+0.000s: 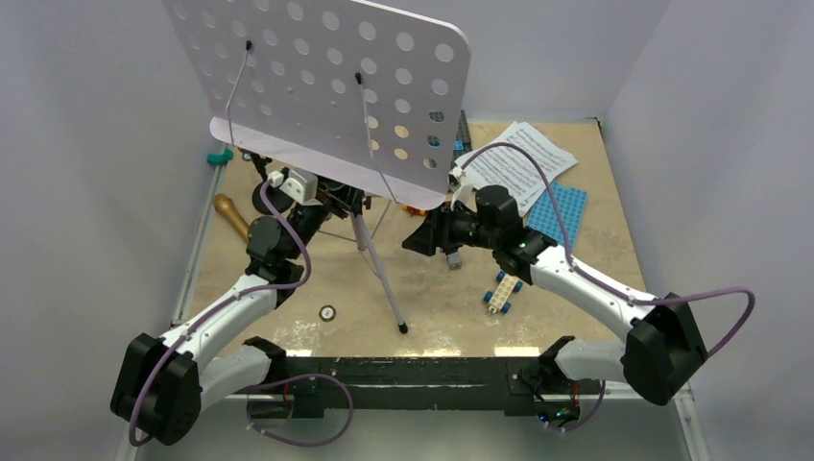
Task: Pack up the instrument practice props
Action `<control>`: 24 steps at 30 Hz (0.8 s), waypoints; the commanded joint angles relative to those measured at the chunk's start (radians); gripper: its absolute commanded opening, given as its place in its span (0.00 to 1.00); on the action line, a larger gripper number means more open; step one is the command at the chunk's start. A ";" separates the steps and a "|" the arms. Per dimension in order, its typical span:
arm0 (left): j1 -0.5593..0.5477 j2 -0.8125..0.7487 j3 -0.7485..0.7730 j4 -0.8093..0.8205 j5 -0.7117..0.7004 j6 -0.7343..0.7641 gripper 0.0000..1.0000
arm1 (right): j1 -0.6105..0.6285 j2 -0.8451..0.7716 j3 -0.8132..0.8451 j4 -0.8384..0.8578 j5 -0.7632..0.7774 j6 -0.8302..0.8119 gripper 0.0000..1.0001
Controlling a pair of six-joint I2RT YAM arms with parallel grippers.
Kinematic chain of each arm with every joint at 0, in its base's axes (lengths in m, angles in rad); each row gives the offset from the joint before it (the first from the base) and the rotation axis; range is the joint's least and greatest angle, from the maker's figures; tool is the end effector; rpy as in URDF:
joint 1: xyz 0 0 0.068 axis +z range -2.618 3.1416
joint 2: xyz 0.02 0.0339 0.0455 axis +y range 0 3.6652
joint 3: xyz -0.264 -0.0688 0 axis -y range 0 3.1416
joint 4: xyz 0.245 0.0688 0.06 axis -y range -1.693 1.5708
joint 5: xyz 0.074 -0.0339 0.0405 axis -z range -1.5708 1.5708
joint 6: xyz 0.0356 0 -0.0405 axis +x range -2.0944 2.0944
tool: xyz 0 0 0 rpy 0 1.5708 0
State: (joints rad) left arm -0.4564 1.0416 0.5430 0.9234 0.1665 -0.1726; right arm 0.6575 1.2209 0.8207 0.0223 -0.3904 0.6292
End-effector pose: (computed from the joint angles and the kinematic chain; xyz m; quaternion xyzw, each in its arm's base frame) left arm 0.2039 -0.1067 0.3219 0.1456 0.5250 -0.3019 0.7824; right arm 0.2117 0.1806 0.2819 -0.1204 0.8100 0.4589 0.3446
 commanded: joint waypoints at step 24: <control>0.016 -0.031 -0.035 0.073 0.133 -0.189 0.00 | -0.043 0.460 0.442 0.280 -0.403 0.286 0.45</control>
State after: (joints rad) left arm -0.4236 1.0187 0.5026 0.9791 0.2760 -0.2428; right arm 0.6159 1.6890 1.2285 0.3031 -0.7486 0.9146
